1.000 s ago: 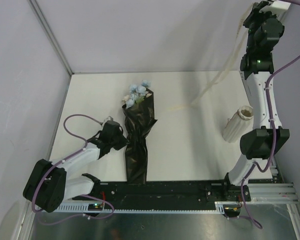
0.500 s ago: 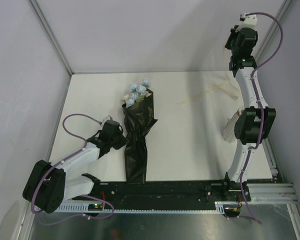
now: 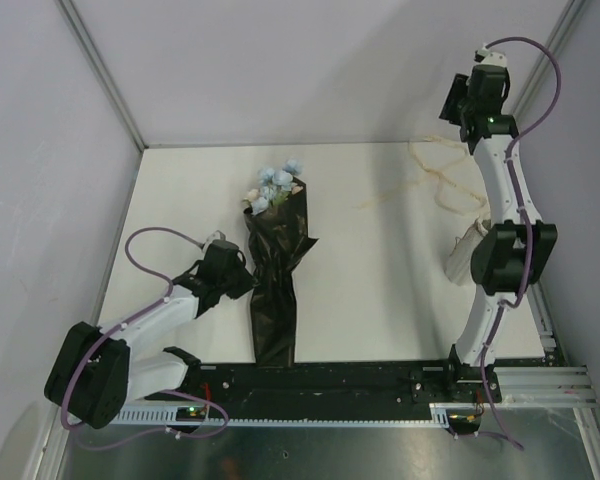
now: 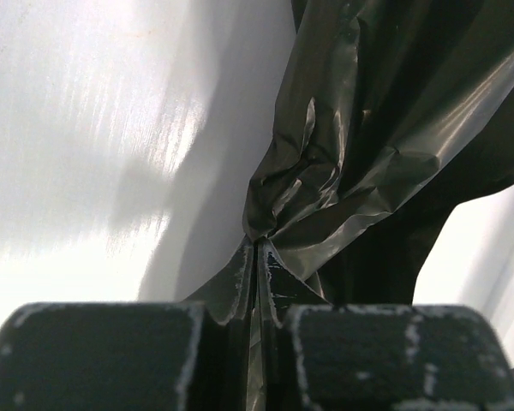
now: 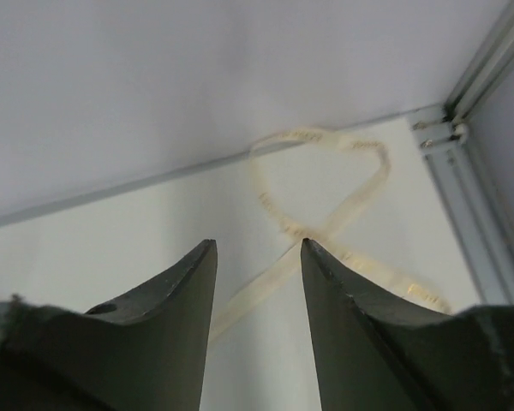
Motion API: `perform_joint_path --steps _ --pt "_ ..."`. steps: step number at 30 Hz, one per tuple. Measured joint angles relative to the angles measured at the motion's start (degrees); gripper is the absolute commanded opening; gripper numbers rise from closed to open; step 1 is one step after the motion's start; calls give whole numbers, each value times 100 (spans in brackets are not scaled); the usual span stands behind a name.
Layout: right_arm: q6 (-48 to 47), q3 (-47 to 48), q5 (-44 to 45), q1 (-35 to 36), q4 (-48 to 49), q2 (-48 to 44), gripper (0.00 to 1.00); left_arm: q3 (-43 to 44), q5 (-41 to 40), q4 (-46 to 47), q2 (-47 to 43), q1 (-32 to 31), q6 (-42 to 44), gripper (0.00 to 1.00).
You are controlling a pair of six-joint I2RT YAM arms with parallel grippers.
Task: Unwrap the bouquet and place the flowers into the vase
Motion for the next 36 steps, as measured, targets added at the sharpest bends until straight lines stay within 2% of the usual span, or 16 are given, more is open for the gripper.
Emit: perform_joint_path --steps 4,8,11,15,18,23,30,36 --pt "302 -1338 -428 365 90 -1261 56 22 81 -9 -17 -2 2 29" --pt "638 -3130 -1058 1222 651 -2691 63 28 79 -44 -192 -9 35 51" --pt "898 -4166 -1508 1904 1106 -3252 68 72 66 -109 -439 -13 116 63" --pt "1368 -5128 -1840 2608 1447 -3270 80 278 -76 -315 -813 -15 275 74" --pt "1696 -5624 -1849 3058 1635 -3082 84 531 -262 -518 -1045 -15 450 78" --pt "2288 -6159 -2068 3672 2400 -2533 86 997 -619 -1056 -1331 -15 824 79" --pt "2763 -6424 -2286 4006 3351 -1687 81 1305 -1067 -1906 -1847 -15 1180 82" --pt "2924 -6424 -2238 4050 3602 -1193 73 1869 -1515 -2750 -2465 -15 1427 83"
